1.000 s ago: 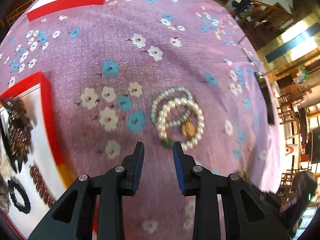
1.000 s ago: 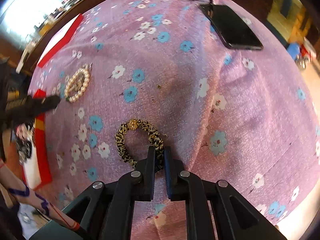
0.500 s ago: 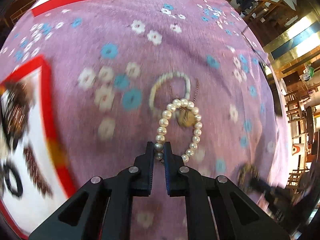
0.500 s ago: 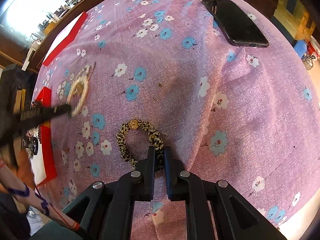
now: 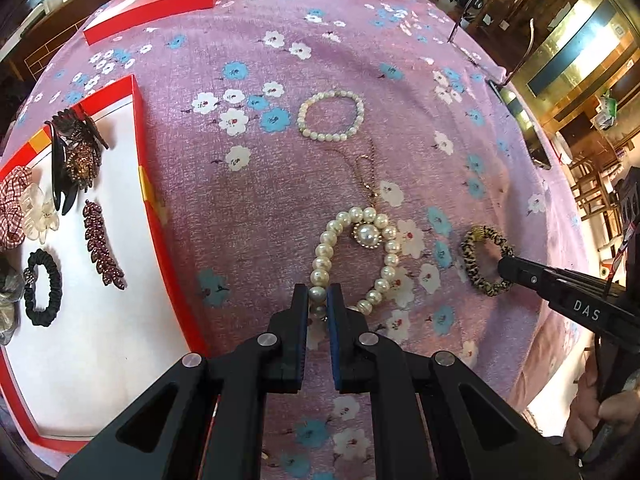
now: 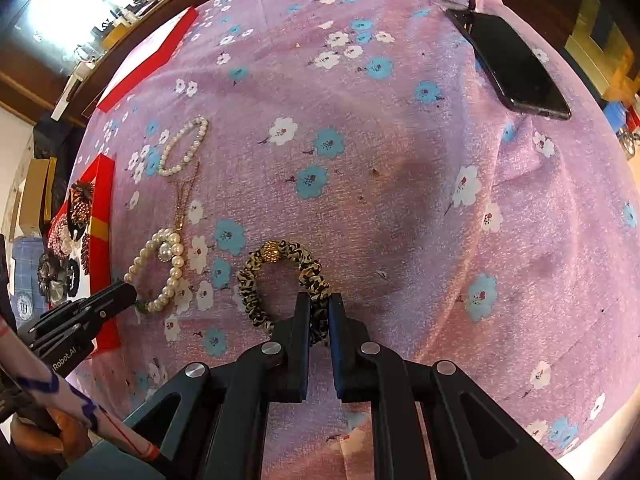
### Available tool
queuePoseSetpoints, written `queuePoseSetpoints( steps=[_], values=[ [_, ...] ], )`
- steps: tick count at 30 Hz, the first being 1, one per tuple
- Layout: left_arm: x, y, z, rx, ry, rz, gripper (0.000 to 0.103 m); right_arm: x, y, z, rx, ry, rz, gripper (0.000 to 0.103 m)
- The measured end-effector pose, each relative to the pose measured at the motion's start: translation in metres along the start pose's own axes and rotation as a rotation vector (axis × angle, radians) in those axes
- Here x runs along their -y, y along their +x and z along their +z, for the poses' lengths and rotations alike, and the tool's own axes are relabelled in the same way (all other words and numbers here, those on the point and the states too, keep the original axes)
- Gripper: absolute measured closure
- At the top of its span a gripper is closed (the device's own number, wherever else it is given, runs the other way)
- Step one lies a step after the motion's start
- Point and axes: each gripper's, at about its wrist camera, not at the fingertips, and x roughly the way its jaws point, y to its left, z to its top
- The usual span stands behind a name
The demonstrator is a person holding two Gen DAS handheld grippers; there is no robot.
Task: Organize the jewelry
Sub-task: 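Carry the pearl bracelet and leopard scrunchie into the white tray and open both tools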
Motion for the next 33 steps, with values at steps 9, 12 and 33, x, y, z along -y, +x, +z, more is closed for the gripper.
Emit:
queuePoseSetpoints(
  steps=[9,12,33],
  values=[
    [0.014,0.012,0.009,0.003,0.075,0.069,0.094,-0.006,0.004,0.001,0.026,-0.001,-0.017,0.093],
    [0.013,-0.003,0.015,0.038,0.074,0.033,0.094,-0.004,0.001,0.0,0.035,0.011,-0.003,0.094],
    [0.02,-0.046,0.012,0.077,0.085,-0.129,0.094,-0.015,-0.034,-0.002,0.116,0.039,0.076,0.094]
  ],
)
